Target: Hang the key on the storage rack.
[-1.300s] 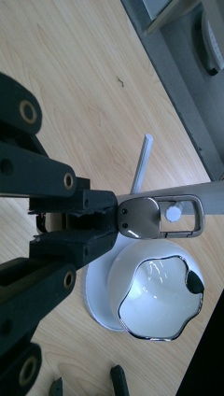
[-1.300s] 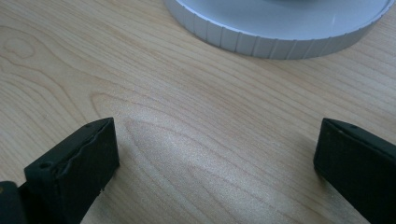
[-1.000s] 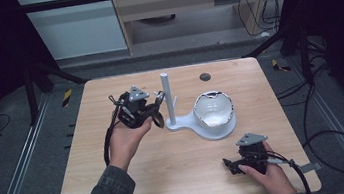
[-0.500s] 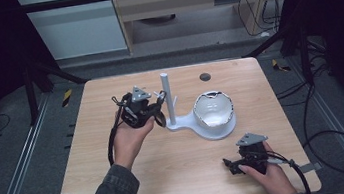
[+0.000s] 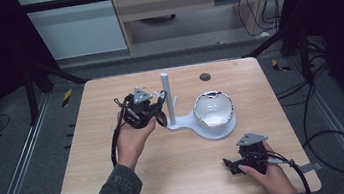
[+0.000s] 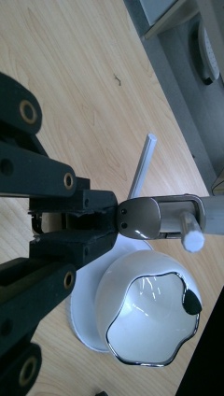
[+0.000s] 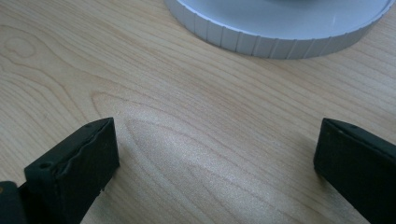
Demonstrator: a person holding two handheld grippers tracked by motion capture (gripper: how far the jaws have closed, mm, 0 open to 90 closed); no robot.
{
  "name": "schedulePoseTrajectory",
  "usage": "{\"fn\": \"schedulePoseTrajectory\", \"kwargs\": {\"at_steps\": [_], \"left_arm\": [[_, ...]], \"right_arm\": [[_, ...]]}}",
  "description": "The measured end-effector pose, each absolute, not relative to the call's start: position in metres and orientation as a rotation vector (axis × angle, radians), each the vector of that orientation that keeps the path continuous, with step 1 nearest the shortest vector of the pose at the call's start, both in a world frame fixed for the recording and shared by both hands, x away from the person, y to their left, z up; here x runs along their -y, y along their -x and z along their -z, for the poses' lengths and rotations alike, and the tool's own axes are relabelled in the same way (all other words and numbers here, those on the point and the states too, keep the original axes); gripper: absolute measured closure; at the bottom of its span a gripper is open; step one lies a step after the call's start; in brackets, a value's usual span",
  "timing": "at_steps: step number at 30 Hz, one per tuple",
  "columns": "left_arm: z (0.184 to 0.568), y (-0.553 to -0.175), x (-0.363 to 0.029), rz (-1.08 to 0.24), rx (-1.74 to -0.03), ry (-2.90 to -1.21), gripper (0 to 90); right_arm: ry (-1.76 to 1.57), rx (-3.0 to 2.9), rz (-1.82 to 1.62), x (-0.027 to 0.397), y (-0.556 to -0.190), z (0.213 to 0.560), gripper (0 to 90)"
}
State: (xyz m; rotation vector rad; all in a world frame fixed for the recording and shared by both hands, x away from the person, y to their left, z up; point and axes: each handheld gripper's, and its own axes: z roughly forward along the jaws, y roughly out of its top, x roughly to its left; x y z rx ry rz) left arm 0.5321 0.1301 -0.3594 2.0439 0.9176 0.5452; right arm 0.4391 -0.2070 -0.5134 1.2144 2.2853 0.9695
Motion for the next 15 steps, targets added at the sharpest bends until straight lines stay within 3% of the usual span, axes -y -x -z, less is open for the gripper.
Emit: {"fn": "schedulePoseTrajectory", "kwargs": {"at_steps": [15], "left_arm": [[0.3654, -0.5338, -0.1271, -0.559, -0.919, -2.037, 79.9]], "right_arm": [[-1.215, -2.288, -0.973, 0.2070, -0.4392, 0.5133, 0.5]]}}
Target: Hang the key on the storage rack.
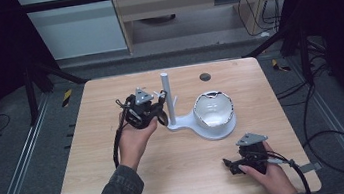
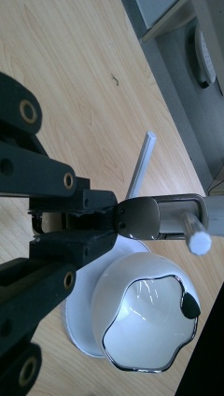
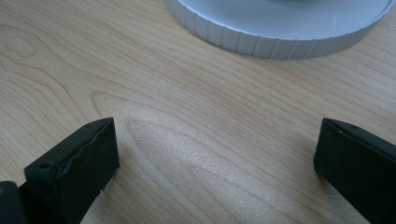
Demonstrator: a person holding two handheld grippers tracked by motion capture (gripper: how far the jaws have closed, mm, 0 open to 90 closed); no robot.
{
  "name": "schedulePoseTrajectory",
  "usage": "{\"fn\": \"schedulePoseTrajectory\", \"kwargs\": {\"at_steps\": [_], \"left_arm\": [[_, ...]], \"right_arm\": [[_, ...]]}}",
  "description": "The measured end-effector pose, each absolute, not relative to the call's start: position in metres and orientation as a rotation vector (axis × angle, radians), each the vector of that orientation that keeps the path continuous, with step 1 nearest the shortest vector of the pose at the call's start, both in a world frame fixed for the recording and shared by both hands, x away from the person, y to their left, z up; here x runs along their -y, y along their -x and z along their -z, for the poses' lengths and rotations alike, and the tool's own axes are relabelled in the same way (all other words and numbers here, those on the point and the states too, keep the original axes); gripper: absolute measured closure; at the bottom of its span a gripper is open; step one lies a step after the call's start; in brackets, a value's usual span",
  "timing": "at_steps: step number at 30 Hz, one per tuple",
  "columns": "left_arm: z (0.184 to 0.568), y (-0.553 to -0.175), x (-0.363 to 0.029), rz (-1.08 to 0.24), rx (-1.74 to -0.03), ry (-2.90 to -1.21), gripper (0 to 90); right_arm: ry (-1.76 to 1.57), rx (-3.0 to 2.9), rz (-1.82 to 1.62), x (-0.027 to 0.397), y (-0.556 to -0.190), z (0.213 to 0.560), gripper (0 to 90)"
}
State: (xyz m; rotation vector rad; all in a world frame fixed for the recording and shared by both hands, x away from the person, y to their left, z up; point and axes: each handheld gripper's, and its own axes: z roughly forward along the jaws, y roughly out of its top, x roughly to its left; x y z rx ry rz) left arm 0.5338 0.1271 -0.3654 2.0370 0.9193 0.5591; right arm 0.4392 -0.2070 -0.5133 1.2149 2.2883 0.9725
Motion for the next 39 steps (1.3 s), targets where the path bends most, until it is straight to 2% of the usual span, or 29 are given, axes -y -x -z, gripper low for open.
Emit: {"fn": "schedulePoseTrajectory", "kwargs": {"at_steps": [39], "left_arm": [[0.384, -0.540, -0.113, -0.590, -0.929, -1.959, 79.0]], "right_arm": [[-1.211, -2.290, -0.971, 0.207, -0.439, 0.513, 0.4]]}}
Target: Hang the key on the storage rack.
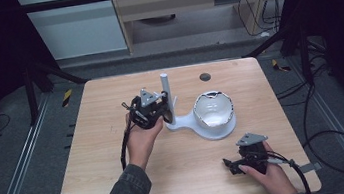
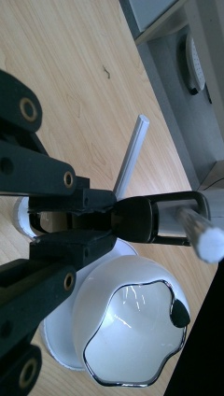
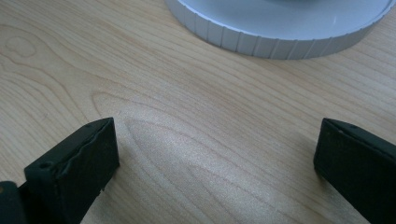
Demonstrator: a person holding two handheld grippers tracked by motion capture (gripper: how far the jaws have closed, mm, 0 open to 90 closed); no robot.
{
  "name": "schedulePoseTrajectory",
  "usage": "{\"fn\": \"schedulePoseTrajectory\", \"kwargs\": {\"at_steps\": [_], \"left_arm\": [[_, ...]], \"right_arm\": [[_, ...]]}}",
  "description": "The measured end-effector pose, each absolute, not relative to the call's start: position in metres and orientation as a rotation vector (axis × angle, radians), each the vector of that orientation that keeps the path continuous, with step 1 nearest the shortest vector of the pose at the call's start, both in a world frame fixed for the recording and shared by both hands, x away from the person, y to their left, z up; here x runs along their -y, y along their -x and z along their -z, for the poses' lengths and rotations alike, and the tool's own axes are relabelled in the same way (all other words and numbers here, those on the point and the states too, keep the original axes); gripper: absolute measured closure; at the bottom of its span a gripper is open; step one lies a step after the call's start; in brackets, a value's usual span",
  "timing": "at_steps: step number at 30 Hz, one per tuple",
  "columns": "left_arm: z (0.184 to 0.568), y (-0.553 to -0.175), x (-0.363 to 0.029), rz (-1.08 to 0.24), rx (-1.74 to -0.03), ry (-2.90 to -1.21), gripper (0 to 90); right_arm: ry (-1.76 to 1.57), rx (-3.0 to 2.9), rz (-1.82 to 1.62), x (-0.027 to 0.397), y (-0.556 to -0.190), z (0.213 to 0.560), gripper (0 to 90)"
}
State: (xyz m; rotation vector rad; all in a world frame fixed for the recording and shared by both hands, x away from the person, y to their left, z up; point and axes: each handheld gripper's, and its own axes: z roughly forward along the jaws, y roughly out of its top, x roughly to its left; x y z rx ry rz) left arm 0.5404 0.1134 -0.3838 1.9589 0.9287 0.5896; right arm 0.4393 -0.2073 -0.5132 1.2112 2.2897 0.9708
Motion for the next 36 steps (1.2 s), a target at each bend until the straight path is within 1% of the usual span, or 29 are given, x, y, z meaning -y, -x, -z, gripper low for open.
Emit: {"fn": "schedulePoseTrajectory", "kwargs": {"at_steps": [6, 17, 23, 28, 31, 34, 36], "left_arm": [[0.384, -0.540, -0.113, -0.590, -0.925, -1.941, 77.3], [0.381, -0.534, -0.116, -0.626, -0.908, -1.953, 68.1], [0.379, -0.527, -0.120, -0.623, -0.885, -1.965, 63.8], [0.381, -0.521, -0.121, -0.622, -0.860, -1.976, 58.5], [0.383, -0.518, -0.122, -0.612, -0.857, -1.982, 53.3], [0.386, -0.515, -0.122, -0.604, -0.855, -1.987, 44.9], [0.388, -0.513, -0.122, -0.624, -0.852, -1.998, 38.5]], "right_arm": [[-1.209, -2.291, -0.972, 0.207, -0.439, 0.513, 0.5], [-1.209, -2.291, -0.970, 0.207, -0.439, 0.513, 0.4], [-1.209, -2.290, -0.971, 0.207, -0.439, 0.513, 0.5], [-1.209, -2.291, -0.970, 0.207, -0.439, 0.513, 0.5], [-1.209, -2.291, -0.970, 0.207, -0.439, 0.513, 0.5], [-1.207, -2.292, -0.972, 0.208, -0.439, 0.513, 0.5], [-1.209, -2.291, -0.972, 0.207, -0.439, 0.513, 0.5]]}}
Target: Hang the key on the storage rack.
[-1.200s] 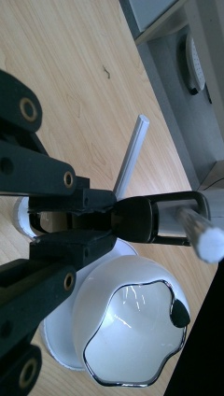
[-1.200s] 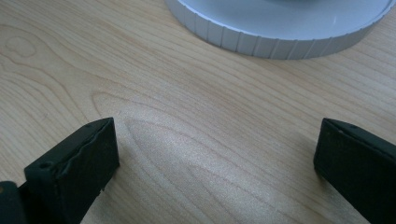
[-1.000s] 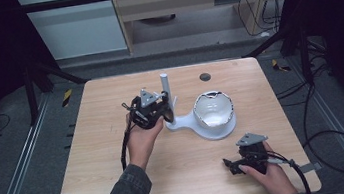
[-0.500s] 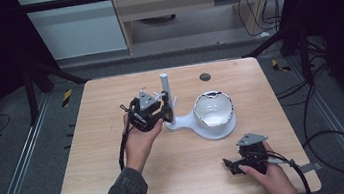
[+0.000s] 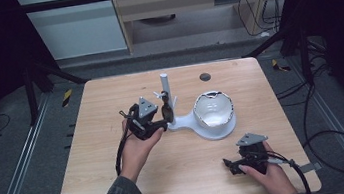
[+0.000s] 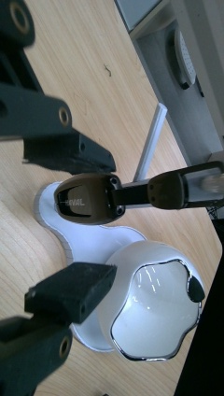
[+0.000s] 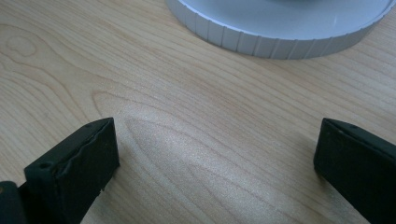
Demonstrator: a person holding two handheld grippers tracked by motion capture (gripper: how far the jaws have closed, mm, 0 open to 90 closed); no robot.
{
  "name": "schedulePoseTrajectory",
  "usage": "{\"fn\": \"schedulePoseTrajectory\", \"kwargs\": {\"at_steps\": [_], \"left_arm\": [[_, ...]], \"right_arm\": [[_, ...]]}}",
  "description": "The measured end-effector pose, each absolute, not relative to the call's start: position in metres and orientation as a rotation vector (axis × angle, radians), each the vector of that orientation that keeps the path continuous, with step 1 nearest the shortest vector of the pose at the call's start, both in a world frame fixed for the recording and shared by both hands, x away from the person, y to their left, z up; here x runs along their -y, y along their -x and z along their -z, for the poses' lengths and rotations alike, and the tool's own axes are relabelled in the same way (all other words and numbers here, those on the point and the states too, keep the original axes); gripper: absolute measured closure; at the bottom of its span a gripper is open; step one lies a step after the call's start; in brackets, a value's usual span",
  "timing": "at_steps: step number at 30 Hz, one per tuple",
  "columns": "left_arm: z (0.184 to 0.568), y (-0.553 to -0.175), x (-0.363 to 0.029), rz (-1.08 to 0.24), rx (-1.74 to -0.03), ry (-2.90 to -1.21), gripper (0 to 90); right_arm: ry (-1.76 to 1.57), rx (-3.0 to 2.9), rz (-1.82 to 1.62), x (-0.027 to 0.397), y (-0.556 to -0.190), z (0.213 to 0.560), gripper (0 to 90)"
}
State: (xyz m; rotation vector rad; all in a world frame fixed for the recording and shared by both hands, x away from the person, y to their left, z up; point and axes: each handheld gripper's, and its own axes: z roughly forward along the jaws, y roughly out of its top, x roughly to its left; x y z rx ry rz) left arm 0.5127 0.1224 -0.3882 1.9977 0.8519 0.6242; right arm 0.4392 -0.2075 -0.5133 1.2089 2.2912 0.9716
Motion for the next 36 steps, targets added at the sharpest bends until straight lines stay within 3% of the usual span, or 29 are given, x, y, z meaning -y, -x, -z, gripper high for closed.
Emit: {"fn": "schedulePoseTrajectory", "kwargs": {"at_steps": [8, 36], "left_arm": [[0.397, -0.498, -0.126, -0.570, -0.848, -1.998, 8.9], [0.452, -0.473, -0.194, -0.534, -0.861, -2.194, 6.7]], "right_arm": [[-1.208, -2.291, -0.970, 0.208, -0.439, 0.513, 0.5], [-1.215, -2.286, -0.970, 0.207, -0.439, 0.513, 0.4]]}}
